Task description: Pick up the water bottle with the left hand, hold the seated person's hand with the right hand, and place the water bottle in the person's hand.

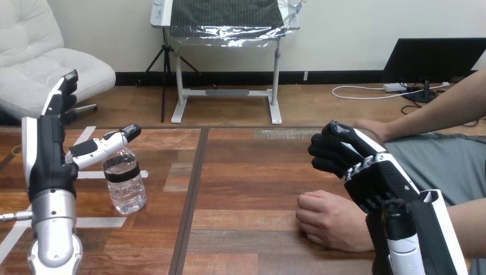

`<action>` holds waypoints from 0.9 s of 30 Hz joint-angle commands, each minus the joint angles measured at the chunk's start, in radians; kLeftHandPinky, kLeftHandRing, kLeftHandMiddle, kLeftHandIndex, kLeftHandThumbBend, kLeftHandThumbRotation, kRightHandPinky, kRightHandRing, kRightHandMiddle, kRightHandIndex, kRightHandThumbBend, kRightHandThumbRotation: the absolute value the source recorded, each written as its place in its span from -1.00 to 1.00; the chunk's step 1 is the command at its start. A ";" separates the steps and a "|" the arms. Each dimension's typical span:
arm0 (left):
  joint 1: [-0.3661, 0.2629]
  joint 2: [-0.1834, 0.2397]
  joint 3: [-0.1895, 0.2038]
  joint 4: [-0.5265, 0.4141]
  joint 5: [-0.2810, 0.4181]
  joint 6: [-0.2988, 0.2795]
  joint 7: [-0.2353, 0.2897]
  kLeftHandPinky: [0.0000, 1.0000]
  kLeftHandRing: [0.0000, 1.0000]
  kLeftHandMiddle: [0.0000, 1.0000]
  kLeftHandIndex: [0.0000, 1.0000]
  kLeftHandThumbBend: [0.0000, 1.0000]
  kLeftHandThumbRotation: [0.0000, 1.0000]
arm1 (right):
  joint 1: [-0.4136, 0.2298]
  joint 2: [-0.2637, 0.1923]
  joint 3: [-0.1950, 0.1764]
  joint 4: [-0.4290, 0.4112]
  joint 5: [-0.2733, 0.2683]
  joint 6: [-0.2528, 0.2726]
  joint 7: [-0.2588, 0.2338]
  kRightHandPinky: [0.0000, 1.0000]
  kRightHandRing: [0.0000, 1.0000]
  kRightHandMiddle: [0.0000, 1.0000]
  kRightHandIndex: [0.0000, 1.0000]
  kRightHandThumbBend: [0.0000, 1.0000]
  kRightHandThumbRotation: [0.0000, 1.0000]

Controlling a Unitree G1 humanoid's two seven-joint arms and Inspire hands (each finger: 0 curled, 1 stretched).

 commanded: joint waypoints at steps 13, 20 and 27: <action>-0.148 0.050 -0.029 0.168 0.015 -0.048 0.022 0.76 0.86 0.87 0.84 0.87 -0.77 | -0.047 0.002 -0.008 -0.009 0.011 -0.008 0.005 0.60 0.65 0.64 0.67 0.21 0.85; -0.168 0.059 -0.041 0.209 0.018 -0.038 0.029 0.73 0.85 0.87 0.85 0.84 -0.78 | -0.051 0.001 -0.009 -0.008 0.012 -0.005 0.009 0.59 0.64 0.64 0.67 0.21 0.85; -0.190 0.065 -0.052 0.247 0.007 -0.014 0.024 0.72 0.85 0.86 0.86 0.82 -0.77 | -0.055 0.002 -0.009 -0.003 0.010 -0.014 0.011 0.57 0.63 0.63 0.66 0.22 0.86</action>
